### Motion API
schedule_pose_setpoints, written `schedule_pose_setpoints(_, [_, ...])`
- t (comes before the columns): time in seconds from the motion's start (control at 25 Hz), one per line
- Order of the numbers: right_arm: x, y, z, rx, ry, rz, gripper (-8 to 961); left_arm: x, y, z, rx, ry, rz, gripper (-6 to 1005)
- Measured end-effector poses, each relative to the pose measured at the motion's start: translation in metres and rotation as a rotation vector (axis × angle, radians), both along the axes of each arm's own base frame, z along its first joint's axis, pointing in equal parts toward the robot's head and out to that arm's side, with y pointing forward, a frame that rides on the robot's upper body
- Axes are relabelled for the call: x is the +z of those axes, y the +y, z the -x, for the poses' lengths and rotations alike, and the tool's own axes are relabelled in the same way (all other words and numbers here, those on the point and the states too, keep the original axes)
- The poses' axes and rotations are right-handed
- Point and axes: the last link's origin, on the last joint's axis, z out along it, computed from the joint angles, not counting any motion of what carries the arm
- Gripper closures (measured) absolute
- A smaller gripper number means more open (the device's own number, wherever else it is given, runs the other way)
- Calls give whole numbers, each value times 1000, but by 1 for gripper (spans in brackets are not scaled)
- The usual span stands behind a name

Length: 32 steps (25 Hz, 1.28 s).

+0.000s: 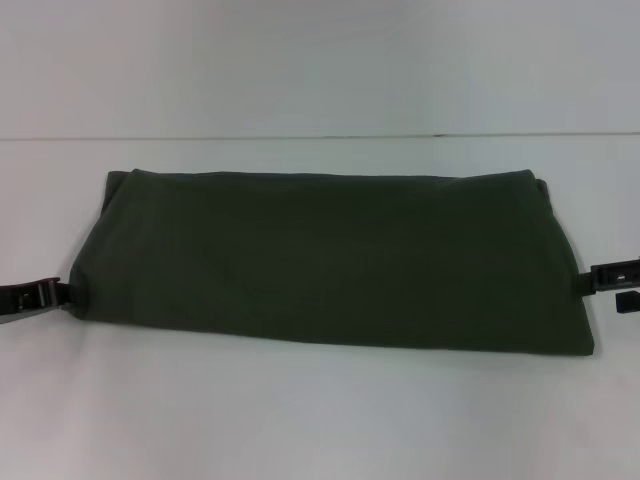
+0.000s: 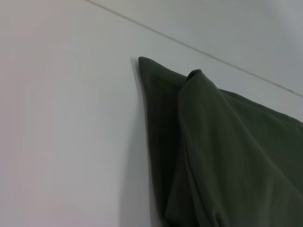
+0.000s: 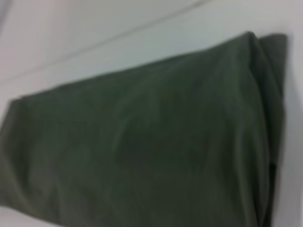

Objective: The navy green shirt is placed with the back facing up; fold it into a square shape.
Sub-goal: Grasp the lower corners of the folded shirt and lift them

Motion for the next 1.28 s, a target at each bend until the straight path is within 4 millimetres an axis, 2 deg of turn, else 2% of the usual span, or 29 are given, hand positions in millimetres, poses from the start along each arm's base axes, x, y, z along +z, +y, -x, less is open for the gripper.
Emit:
schedule_pose_setpoints(0.2, [-16, 10, 8, -11, -103, 84, 66, 0, 1, -1, -3, 1, 1, 992])
schedule_pose_setpoints(0.52, [-37, 14, 3, -13, -129, 115, 102, 0, -1, 1, 2, -4, 0, 993])
schedule_pose_setpoints(0.96, [-46, 14, 6, 3, -118, 116, 151, 1, -2, 2, 7, -8, -5, 992])
schedule_pose_setpoints(1.24, [-44, 12, 5, 3, -122, 128, 182, 1, -2, 1, 8, -11, -5, 992])
schedule_pose_setpoints(1.28, [-44, 12, 4, 5, -128, 131, 225, 1, -2, 2, 8, -11, -5, 992])
